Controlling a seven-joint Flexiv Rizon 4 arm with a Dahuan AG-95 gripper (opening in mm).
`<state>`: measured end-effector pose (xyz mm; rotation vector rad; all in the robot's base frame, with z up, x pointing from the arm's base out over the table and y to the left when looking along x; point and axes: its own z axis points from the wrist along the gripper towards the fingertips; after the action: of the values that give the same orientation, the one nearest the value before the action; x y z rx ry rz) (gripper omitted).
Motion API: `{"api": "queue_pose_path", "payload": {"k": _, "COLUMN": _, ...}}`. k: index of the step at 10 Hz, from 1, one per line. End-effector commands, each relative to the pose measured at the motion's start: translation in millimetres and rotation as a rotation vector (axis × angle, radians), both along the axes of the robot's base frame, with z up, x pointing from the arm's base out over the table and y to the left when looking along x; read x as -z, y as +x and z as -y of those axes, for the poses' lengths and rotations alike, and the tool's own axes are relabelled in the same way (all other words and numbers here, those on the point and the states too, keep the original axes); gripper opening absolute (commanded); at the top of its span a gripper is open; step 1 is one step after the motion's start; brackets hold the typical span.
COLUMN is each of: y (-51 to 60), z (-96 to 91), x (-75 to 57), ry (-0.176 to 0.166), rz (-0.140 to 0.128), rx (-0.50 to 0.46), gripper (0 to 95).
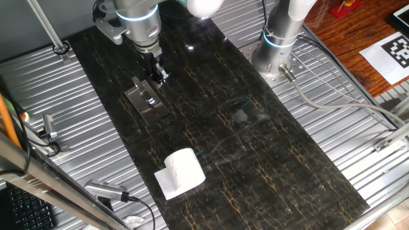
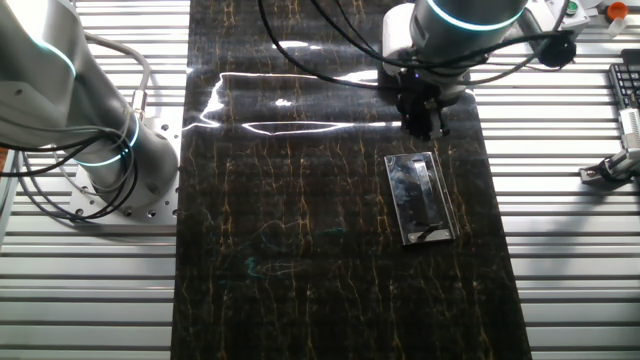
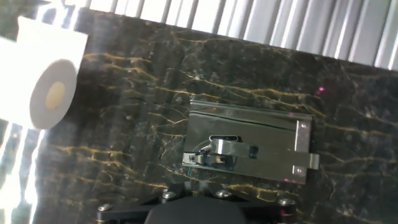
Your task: Put the toilet paper on its holder
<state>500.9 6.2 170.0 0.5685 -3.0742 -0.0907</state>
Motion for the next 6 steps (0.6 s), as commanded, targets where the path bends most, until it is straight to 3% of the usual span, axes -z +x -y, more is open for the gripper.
{"api": "queue_pose_path", "payload": {"k": 1, "y": 0.5, "z": -2.5, "x": 0.0, "ry": -0.004, "rz": 0.000, "rx": -0.018, "gripper": 0.0}}
{"api": "queue_pose_path", "payload": {"k": 4, "y": -0.3, "z": -3.2, "x": -0.8, "ry": -0.014, "rz": -0.001, "rx": -0.047, "gripper": 0.0}}
{"api": "queue_pose_path", "payload": {"k": 6, "y": -0.3, "z": -3.1, "x": -0.8, "ry": -0.012, "rz": -0.002, "rx": -0.018, "gripper": 0.0}}
